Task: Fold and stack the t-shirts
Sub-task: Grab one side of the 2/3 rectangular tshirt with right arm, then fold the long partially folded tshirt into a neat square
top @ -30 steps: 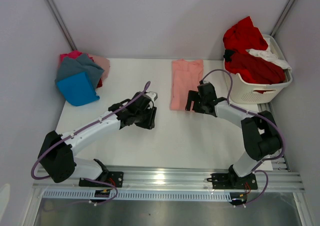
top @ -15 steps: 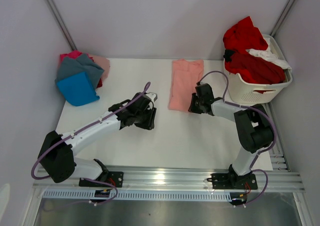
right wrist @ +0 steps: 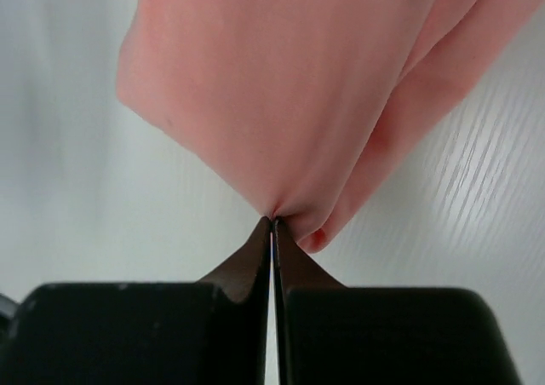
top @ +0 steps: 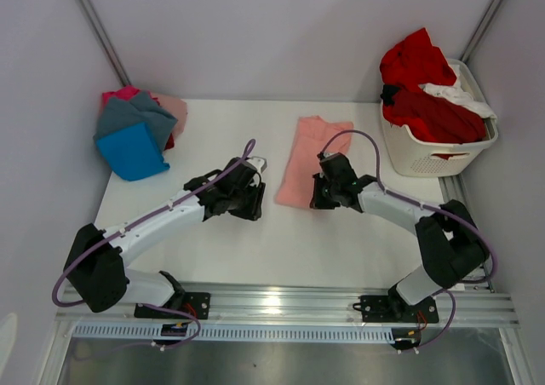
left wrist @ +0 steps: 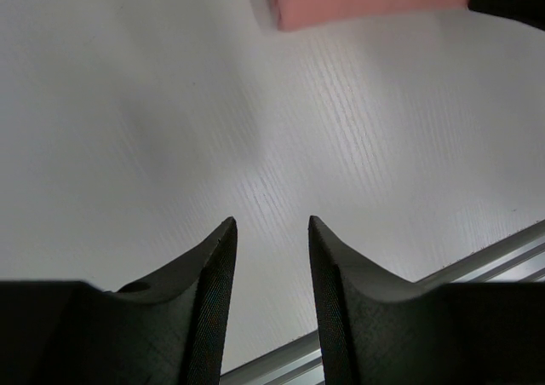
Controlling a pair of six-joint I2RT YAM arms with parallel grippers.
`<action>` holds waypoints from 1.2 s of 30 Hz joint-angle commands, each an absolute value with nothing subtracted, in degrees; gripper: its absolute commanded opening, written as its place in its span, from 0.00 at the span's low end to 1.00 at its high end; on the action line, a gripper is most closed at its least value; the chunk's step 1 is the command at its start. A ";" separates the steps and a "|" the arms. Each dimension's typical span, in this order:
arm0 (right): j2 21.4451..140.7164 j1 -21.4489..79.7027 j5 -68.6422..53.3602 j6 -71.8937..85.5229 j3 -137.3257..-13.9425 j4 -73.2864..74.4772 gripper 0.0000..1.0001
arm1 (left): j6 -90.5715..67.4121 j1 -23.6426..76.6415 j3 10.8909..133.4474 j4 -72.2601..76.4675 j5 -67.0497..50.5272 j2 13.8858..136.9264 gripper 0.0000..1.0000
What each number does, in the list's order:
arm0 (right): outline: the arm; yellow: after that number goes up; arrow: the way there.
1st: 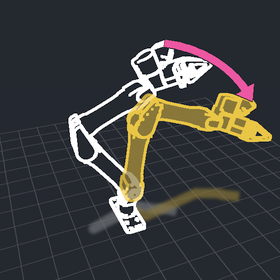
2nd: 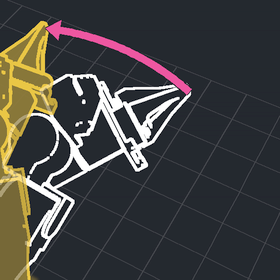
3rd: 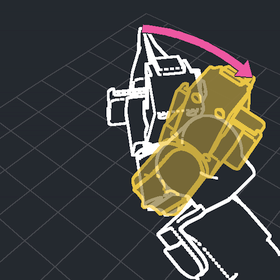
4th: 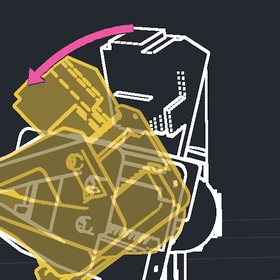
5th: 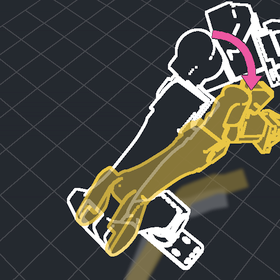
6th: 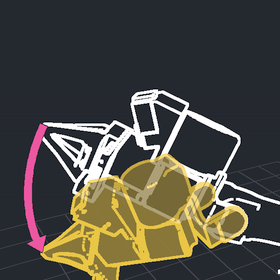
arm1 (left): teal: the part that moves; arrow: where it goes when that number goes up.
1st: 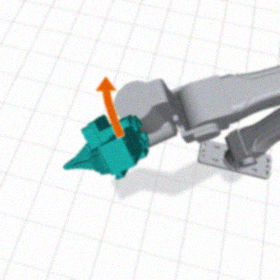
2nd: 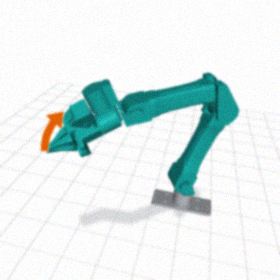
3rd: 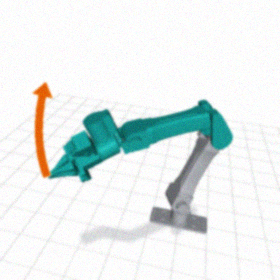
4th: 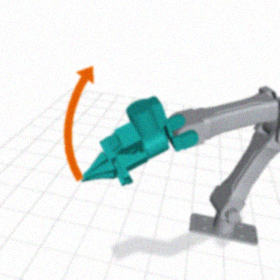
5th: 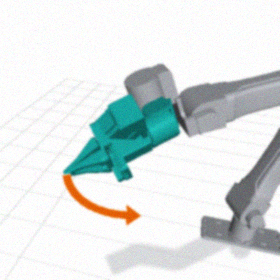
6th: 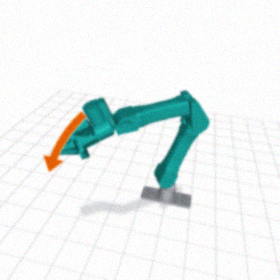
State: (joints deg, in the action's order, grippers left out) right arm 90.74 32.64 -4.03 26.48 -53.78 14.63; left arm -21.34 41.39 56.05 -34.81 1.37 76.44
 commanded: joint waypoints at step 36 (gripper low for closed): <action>92.78 13.19 -12.92 29.53 -80.05 16.08 0.00 | -20.57 40.78 59.41 -34.81 0.62 78.22 0.43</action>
